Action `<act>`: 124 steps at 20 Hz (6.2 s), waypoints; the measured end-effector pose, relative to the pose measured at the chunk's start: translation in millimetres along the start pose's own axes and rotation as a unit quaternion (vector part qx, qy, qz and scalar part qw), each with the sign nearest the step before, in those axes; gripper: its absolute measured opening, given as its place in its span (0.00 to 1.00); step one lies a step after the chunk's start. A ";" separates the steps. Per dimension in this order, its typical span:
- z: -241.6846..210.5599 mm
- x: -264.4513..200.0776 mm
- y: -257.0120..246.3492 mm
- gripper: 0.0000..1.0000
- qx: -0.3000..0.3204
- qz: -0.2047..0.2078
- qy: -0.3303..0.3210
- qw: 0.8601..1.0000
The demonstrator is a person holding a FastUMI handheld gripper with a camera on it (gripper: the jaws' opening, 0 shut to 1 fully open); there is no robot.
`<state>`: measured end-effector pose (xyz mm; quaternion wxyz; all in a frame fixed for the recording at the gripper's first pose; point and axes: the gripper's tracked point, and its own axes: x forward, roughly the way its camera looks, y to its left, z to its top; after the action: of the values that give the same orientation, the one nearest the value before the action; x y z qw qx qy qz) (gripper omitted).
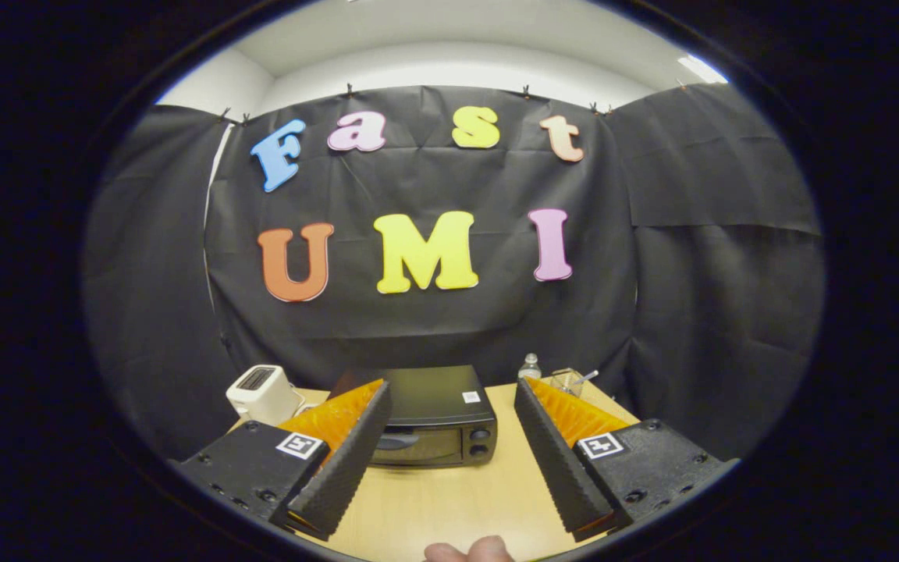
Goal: Open the toaster oven, put the food inside, and close the toaster oven door.
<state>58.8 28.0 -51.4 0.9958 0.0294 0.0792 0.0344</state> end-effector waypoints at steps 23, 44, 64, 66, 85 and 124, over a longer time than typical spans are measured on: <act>-160.8 189.2 96.3 1.00 -0.023 0.071 0.174 0.982; -239.7 132.4 89.0 1.00 -0.029 0.057 0.230 0.971; -241.4 24.9 93.5 1.00 -0.020 0.190 0.331 0.924; -243.1 7.5 107.7 1.00 0.007 0.222 0.369 0.902; -335.1 -15.2 234.7 1.00 0.147 0.278 0.562 0.765; -219.2 201.8 78.1 0.38 0.574 0.142 0.203 0.780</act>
<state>217.6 132.2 -294.0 0.7392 0.5992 0.2792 0.1287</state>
